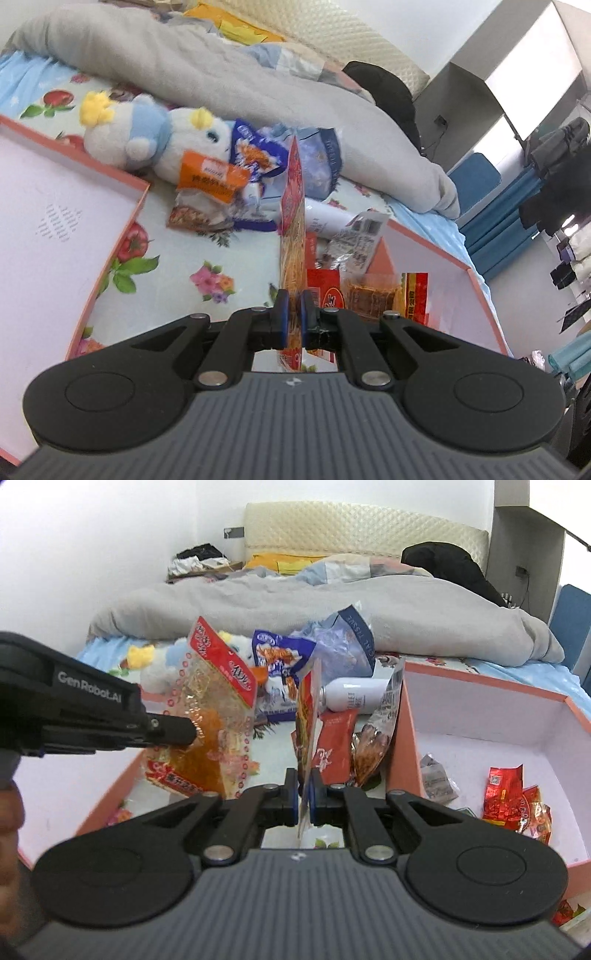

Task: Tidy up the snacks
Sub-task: 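Lift both held packets and carry them over the larger pink box, then open both grippers to drop the packets into the box, then move both tools back from the box toward the snack pile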

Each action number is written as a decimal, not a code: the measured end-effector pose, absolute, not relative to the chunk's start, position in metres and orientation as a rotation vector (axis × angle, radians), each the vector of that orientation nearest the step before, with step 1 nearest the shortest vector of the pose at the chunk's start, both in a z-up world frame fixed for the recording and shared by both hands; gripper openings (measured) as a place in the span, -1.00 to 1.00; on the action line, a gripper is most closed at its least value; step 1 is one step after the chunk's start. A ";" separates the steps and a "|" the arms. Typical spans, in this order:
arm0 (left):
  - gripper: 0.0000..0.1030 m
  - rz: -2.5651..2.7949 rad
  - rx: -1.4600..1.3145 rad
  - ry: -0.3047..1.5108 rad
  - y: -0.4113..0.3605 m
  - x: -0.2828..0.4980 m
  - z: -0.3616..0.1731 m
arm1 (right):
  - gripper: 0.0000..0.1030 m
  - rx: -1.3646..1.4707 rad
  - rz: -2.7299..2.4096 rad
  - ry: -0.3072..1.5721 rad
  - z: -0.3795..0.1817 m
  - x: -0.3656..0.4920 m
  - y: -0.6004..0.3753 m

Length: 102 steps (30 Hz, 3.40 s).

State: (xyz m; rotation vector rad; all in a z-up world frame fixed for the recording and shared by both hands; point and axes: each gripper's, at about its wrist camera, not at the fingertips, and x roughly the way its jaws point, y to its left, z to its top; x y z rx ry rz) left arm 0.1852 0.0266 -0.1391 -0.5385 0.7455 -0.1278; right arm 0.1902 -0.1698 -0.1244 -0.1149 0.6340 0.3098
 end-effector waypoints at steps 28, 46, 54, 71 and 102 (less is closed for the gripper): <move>-0.87 -0.233 -0.429 0.597 -0.045 0.222 0.021 | -0.84 -0.019 0.227 0.422 0.003 0.223 -0.256; -0.87 -0.345 -0.337 0.740 -0.146 0.295 -0.013 | -0.84 0.024 0.097 0.549 -0.023 0.258 -0.337; -0.86 -0.400 -0.209 0.911 -0.197 0.322 -0.063 | -0.84 0.071 0.071 0.741 -0.078 0.279 -0.368; -0.12 -0.373 -0.183 1.024 -0.210 0.340 -0.105 | 0.13 0.135 0.051 0.862 -0.125 0.286 -0.381; 0.01 -0.363 -0.223 0.749 -0.118 0.240 0.003 | 0.16 0.120 0.122 0.563 -0.023 0.214 -0.319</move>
